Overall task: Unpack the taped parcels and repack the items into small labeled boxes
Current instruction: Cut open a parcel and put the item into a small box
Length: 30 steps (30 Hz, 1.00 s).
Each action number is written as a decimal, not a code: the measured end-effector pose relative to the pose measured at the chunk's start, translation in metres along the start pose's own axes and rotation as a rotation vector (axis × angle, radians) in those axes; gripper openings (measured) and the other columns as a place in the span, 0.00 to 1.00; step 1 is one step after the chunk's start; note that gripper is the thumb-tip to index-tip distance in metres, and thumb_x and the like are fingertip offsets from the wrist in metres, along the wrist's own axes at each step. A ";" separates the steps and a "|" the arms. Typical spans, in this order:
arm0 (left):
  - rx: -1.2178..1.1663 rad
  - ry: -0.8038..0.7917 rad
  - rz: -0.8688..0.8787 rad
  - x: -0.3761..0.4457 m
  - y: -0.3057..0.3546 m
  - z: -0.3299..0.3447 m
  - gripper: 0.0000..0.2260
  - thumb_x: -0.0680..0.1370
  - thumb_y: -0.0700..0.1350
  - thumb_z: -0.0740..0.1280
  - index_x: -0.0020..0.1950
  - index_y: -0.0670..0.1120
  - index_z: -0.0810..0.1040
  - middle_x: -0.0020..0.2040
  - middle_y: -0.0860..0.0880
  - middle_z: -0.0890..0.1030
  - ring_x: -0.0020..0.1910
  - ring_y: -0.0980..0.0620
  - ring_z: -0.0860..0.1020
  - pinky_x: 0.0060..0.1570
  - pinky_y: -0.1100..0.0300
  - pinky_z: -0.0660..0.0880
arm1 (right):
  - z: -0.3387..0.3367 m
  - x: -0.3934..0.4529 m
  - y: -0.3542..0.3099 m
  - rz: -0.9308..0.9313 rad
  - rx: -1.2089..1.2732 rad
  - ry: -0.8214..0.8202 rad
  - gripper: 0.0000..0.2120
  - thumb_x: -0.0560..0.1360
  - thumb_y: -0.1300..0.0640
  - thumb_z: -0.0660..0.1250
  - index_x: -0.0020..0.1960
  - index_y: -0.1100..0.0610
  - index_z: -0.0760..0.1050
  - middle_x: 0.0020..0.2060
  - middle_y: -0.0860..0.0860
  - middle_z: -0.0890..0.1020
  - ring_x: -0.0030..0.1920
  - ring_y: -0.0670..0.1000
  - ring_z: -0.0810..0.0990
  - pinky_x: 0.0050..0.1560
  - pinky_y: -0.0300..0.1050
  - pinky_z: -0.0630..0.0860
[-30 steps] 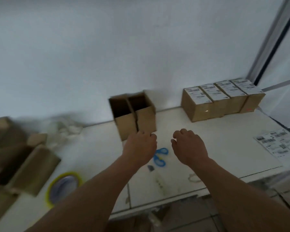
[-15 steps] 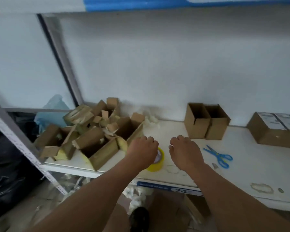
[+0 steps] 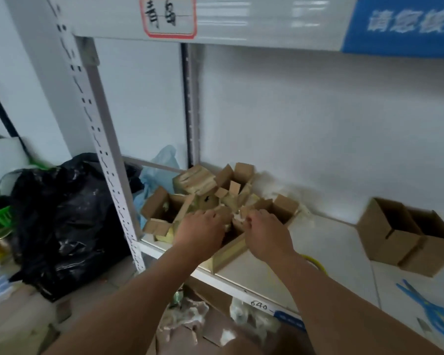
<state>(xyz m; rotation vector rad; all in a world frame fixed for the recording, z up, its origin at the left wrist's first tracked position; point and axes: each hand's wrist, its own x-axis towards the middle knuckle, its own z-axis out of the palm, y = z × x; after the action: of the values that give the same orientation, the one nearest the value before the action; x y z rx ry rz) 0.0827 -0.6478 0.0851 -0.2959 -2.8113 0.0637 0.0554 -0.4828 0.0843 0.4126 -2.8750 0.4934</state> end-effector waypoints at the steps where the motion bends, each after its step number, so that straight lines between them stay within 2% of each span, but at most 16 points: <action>1: 0.028 -0.011 -0.005 -0.001 -0.013 0.002 0.10 0.82 0.49 0.57 0.58 0.50 0.75 0.53 0.51 0.77 0.51 0.49 0.77 0.42 0.57 0.66 | 0.004 0.008 -0.011 0.005 0.030 -0.008 0.12 0.82 0.48 0.55 0.53 0.53 0.73 0.49 0.51 0.77 0.49 0.53 0.76 0.42 0.46 0.73; 5: 0.033 -0.004 -0.122 0.015 -0.059 0.015 0.09 0.82 0.49 0.56 0.54 0.50 0.75 0.51 0.51 0.78 0.50 0.49 0.77 0.41 0.56 0.72 | 0.018 0.043 -0.044 0.023 0.128 -0.047 0.09 0.82 0.49 0.56 0.52 0.51 0.73 0.45 0.47 0.77 0.45 0.48 0.76 0.43 0.45 0.74; 9: -0.144 0.058 -0.288 0.047 -0.091 0.028 0.13 0.82 0.53 0.54 0.53 0.51 0.77 0.50 0.51 0.79 0.48 0.50 0.78 0.45 0.53 0.76 | 0.035 0.088 -0.063 0.080 0.232 -0.076 0.12 0.82 0.48 0.56 0.56 0.52 0.74 0.46 0.46 0.77 0.46 0.49 0.76 0.44 0.46 0.73; 12: -0.288 0.055 -0.371 0.081 -0.110 0.041 0.12 0.82 0.53 0.57 0.52 0.48 0.76 0.51 0.50 0.77 0.51 0.48 0.77 0.46 0.54 0.74 | 0.051 0.125 -0.066 0.162 0.378 -0.089 0.13 0.82 0.48 0.55 0.59 0.52 0.74 0.49 0.49 0.80 0.49 0.51 0.78 0.49 0.49 0.75; 15: -0.472 0.027 -0.417 0.116 -0.124 0.061 0.12 0.81 0.51 0.60 0.56 0.46 0.78 0.53 0.48 0.78 0.55 0.48 0.77 0.50 0.56 0.73 | 0.070 0.160 -0.063 0.293 0.552 -0.122 0.12 0.80 0.52 0.55 0.50 0.55 0.75 0.44 0.53 0.80 0.45 0.53 0.79 0.47 0.52 0.77; 18: -0.498 -0.067 -0.453 0.142 -0.135 0.090 0.14 0.81 0.50 0.61 0.59 0.44 0.77 0.56 0.46 0.79 0.55 0.47 0.77 0.50 0.57 0.72 | 0.092 0.187 -0.055 0.382 0.691 -0.209 0.09 0.79 0.55 0.56 0.44 0.57 0.72 0.46 0.58 0.77 0.46 0.57 0.76 0.57 0.61 0.78; 20: -0.479 -0.152 -0.476 0.153 -0.141 0.111 0.12 0.80 0.50 0.60 0.55 0.44 0.76 0.55 0.45 0.79 0.50 0.47 0.75 0.47 0.57 0.71 | 0.103 0.198 -0.051 0.450 0.794 -0.267 0.10 0.80 0.57 0.57 0.52 0.61 0.74 0.47 0.59 0.75 0.46 0.57 0.75 0.59 0.59 0.78; 22: -0.443 -0.228 -0.483 0.163 -0.145 0.130 0.10 0.79 0.50 0.60 0.51 0.45 0.75 0.54 0.44 0.79 0.47 0.48 0.74 0.46 0.55 0.72 | 0.115 0.207 -0.047 0.517 0.906 -0.315 0.16 0.80 0.57 0.59 0.63 0.66 0.72 0.49 0.61 0.76 0.45 0.56 0.76 0.53 0.54 0.79; 24: -0.437 -0.284 -0.488 0.170 -0.149 0.143 0.12 0.78 0.50 0.61 0.54 0.44 0.77 0.54 0.45 0.79 0.47 0.48 0.75 0.47 0.55 0.73 | 0.123 0.211 -0.048 0.552 0.979 -0.358 0.18 0.79 0.57 0.60 0.67 0.65 0.70 0.58 0.64 0.78 0.47 0.56 0.76 0.49 0.51 0.78; 26: -0.436 -0.304 -0.506 0.175 -0.151 0.149 0.12 0.78 0.49 0.61 0.55 0.44 0.77 0.52 0.45 0.79 0.47 0.48 0.75 0.47 0.55 0.73 | 0.129 0.214 -0.048 0.566 1.000 -0.384 0.19 0.79 0.57 0.61 0.67 0.63 0.70 0.63 0.64 0.76 0.53 0.59 0.79 0.52 0.52 0.79; 28: -0.431 -0.301 -0.514 0.181 -0.152 0.155 0.10 0.77 0.48 0.62 0.52 0.44 0.76 0.48 0.46 0.76 0.46 0.48 0.74 0.45 0.56 0.72 | 0.131 0.215 -0.047 0.593 1.014 -0.413 0.15 0.79 0.57 0.61 0.64 0.60 0.72 0.59 0.61 0.77 0.58 0.61 0.79 0.57 0.53 0.79; 30: -0.429 -0.320 -0.522 0.184 -0.153 0.160 0.08 0.77 0.49 0.63 0.50 0.45 0.75 0.45 0.47 0.75 0.44 0.49 0.74 0.44 0.57 0.71 | 0.128 0.216 -0.046 0.648 1.033 -0.455 0.06 0.81 0.57 0.60 0.55 0.54 0.75 0.48 0.55 0.77 0.54 0.57 0.78 0.56 0.51 0.80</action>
<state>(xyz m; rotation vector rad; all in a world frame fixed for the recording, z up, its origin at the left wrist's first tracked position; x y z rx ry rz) -0.1680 -0.7602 0.0008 0.3984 -3.0932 -0.6660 -0.1522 -0.6213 0.0301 -0.3746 -2.8331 2.2495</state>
